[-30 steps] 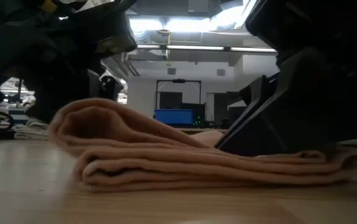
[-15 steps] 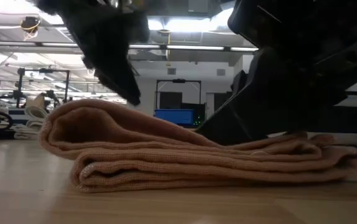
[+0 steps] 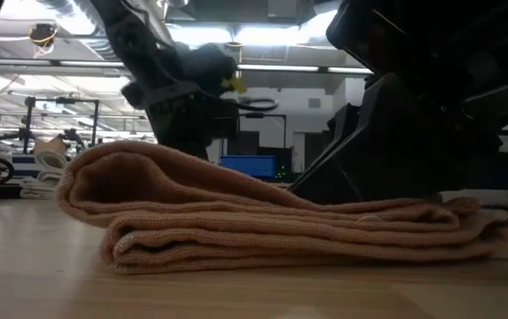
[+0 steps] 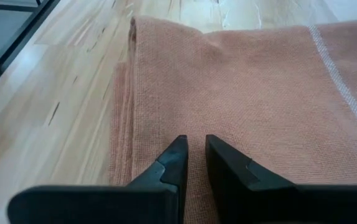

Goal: Fold towel
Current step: Put the brown towel on the top center of the table

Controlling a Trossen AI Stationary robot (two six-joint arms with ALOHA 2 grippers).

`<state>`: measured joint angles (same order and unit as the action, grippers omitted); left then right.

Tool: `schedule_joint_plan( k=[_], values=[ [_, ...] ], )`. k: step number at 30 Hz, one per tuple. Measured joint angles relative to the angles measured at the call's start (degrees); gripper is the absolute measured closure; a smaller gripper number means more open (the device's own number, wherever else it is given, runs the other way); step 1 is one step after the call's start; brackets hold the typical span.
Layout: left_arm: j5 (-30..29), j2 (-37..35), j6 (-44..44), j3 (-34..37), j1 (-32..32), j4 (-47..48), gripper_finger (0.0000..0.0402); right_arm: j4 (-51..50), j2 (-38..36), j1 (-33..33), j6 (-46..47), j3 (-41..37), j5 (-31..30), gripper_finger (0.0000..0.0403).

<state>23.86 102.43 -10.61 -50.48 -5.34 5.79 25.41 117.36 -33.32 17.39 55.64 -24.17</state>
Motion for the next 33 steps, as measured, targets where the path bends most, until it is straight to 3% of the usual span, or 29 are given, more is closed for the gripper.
schedule_joint_plan(
  k=[3, 11, 14, 17, 19, 21, 26, 33],
  values=[
    [6.02, 1.7, -0.85, 0.02, -1.21, -2.59, 0.0176, -0.05, 0.0, 0.0, -0.09, 0.0, 0.0, 0.0343],
    [7.51, 5.51, -0.94, -0.04, -0.75, -5.62, 0.0212, 0.0, 0.0, 0.0, -1.2, 0.0, -0.26, 0.0343],
    [6.88, 5.58, 0.21, -0.07, -0.18, -5.82, 0.025, 0.02, 0.0, 0.0, -1.21, 0.0, -0.26, 0.0343],
    [6.24, 4.45, 0.3, -0.19, 0.24, -5.64, 0.0311, 0.02, 0.0, 0.0, -1.35, 0.0, -0.25, 0.0343],
    [4.4, 3.53, 0.65, -0.14, 0.72, -5.39, 0.0362, -0.1, 0.0, 0.0, -2.07, 0.0, -0.25, 0.0343],
    [1.38, 1.94, 1.49, -0.09, 1.37, -3.83, 0.0388, -0.73, -0.02, -0.02, -3.03, 0.0, -0.24, 0.0343],
    [-3.86, -5.3, 3.74, 0.13, 2.7, 7.17, 0.039, -5.86, -2.79, -0.51, -4.17, 0.0, -0.6, 0.0343],
    [-14.57, -20.42, 3.5, 0.09, 4.98, 25.23, 0.0393, -13.12, -9.89, -0.97, -4.31, 0.09, -5.65, 0.0343]
  ],
)
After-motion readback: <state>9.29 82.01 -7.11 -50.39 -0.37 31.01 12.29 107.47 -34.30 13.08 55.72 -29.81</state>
